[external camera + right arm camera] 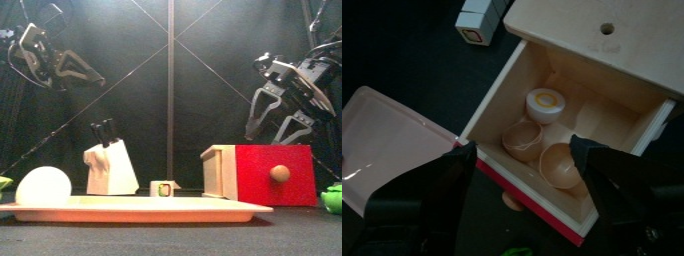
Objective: Grab egg half from plate
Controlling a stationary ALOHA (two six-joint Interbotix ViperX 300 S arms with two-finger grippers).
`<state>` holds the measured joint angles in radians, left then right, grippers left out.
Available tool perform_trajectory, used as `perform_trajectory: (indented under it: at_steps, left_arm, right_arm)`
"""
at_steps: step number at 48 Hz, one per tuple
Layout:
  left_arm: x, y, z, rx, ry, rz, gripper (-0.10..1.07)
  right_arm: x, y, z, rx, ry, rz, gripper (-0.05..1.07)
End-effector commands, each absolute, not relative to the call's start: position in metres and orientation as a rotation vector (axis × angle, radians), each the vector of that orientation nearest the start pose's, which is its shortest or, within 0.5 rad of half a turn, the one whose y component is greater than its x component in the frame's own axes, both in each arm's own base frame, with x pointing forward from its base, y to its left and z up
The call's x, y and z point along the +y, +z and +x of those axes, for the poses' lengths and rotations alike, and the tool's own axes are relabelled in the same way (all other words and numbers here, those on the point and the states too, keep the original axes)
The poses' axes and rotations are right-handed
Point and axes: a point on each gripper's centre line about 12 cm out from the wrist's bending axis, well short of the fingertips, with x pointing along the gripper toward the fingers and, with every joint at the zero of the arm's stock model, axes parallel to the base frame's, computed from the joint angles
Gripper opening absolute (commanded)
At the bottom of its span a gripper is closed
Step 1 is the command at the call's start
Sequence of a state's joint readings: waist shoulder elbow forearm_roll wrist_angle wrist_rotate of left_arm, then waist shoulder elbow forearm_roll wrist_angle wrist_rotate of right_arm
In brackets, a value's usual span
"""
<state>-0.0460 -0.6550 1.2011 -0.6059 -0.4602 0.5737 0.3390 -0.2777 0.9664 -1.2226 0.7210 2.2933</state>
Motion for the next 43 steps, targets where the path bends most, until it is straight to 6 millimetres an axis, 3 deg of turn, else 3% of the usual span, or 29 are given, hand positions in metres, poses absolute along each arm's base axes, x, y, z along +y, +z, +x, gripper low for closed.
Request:
perform_trajectory:
  at_steps: [1,25,43]
  left_arm:
    - [0.019,0.233,0.237,0.143,0.21,0.042,0.48]
    - [0.022,0.231,0.236,0.148,0.221,0.04,0.48]
    - [0.022,0.231,0.236,0.148,0.221,0.041,0.48]
  right_arm:
    - [0.02,0.178,0.275,0.519,-0.71,0.639,1.02]
    - [0.038,0.204,0.313,0.443,-0.522,0.528,1.02]
    - [0.072,0.195,0.361,0.523,-0.387,0.607,1.02]
